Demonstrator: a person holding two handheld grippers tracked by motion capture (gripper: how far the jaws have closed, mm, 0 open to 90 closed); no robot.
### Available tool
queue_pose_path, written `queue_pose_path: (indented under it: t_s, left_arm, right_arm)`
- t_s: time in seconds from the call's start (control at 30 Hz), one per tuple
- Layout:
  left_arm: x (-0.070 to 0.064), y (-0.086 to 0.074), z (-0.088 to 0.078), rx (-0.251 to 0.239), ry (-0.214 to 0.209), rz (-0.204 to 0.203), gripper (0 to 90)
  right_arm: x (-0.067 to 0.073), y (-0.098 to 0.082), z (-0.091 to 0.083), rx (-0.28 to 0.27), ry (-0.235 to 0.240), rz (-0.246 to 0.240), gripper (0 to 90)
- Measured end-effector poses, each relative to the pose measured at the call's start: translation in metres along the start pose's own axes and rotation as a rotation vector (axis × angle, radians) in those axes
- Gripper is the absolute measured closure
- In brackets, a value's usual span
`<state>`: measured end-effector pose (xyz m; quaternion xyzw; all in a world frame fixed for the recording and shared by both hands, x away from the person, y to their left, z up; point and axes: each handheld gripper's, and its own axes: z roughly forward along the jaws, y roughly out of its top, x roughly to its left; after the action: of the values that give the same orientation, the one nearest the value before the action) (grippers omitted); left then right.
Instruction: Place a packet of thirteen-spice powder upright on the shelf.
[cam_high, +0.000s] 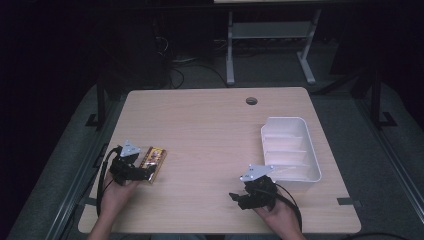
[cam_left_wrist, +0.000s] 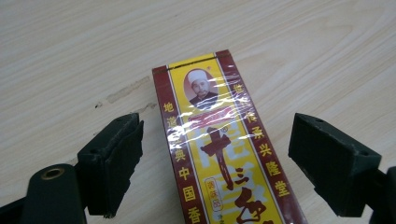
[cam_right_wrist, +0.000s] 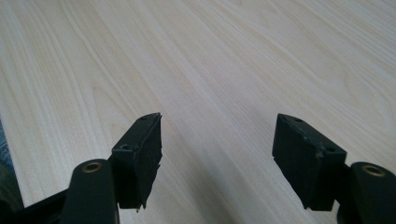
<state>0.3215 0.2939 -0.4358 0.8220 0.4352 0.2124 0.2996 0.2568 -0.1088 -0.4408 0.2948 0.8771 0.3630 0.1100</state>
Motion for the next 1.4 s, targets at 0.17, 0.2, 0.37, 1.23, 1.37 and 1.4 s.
queue_pose_path:
  t_s: [0.17, 0.2, 0.37, 1.23, 1.37, 1.4]
  left_arm:
    - [-0.002, -0.001, 0.008, 0.048, -0.002, 0.008, 14.6]
    - [-0.003, -0.001, 0.009, 0.055, -0.005, 0.011, 14.5]
    - [-0.003, -0.001, 0.013, 0.077, 0.0, 0.01, 13.9]
    - [-0.004, -0.001, 0.022, 0.158, -0.056, 0.027, 28.7]
    - [-0.006, 0.001, 0.02, 0.162, -0.053, 0.055, 29.9]
    - [-0.006, 0.001, 0.02, 0.162, -0.053, 0.055, 30.1]
  right_arm:
    - [0.0, 0.0, 0.001, 0.004, 0.002, -0.001, 32.1]
    - [0.001, 0.0, 0.001, 0.003, 0.002, -0.001, 32.1]
    - [0.001, 0.0, 0.001, 0.005, 0.003, -0.001, 32.1]
    - [0.002, 0.0, 0.001, 0.001, 0.002, -0.004, 32.1]
    - [0.002, 0.0, 0.001, -0.003, 0.001, -0.007, 32.1]
    - [0.002, 0.0, 0.001, -0.003, 0.001, -0.007, 32.1]
